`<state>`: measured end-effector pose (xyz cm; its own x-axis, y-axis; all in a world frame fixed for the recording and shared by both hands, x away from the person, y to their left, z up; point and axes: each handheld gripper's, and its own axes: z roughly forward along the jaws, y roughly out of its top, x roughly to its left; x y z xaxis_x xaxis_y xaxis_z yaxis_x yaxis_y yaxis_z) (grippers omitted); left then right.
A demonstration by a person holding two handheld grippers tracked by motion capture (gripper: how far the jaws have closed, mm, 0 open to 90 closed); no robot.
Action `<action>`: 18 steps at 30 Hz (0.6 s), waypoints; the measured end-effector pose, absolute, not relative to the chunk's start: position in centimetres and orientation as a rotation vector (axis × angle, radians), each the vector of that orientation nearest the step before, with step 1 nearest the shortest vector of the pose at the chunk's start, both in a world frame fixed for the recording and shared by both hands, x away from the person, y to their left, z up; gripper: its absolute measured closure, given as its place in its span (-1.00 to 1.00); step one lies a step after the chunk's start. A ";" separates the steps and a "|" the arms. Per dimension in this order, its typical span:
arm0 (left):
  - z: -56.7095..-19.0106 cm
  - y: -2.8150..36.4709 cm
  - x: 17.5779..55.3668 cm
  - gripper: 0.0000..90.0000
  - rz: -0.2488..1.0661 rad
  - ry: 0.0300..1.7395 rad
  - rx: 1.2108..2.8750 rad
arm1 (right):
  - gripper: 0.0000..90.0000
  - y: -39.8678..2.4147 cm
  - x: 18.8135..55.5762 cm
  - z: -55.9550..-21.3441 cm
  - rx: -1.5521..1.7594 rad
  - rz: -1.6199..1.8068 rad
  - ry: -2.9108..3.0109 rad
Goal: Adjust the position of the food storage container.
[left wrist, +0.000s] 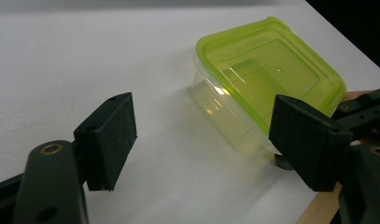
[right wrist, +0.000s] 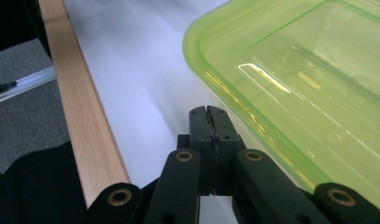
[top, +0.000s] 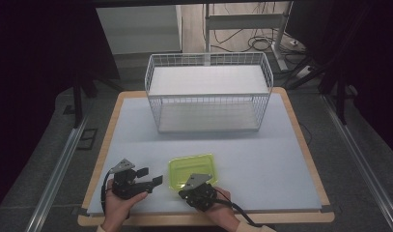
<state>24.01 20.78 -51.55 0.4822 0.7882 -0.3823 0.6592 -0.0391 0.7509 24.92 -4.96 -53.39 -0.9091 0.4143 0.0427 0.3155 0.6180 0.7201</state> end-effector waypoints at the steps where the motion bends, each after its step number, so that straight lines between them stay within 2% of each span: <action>1: -51.5 20.8 24.0 -0.48 0.166 1.233 1.753 | 1.00 -4.8 24.9 -53.4 0.613 1.168 2.707; 6: -51.5 20.9 23.9 -0.48 0.156 1.238 1.738 | 1.00 -4.9 24.7 -53.3 0.603 1.183 2.719; 11: -51.3 21.0 23.9 -0.48 0.148 1.239 1.726 | 1.00 -6.7 23.5 -52.1 0.572 1.240 2.716; 15: -51.1 21.0 23.8 -0.47 0.127 1.243 1.714 | 1.00 -11.1 23.3 -49.8 0.642 1.332 2.638; 18: -51.0 21.0 23.8 -0.46 0.109 1.244 1.710 | 1.00 -12.9 23.7 -48.8 0.703 1.369 2.589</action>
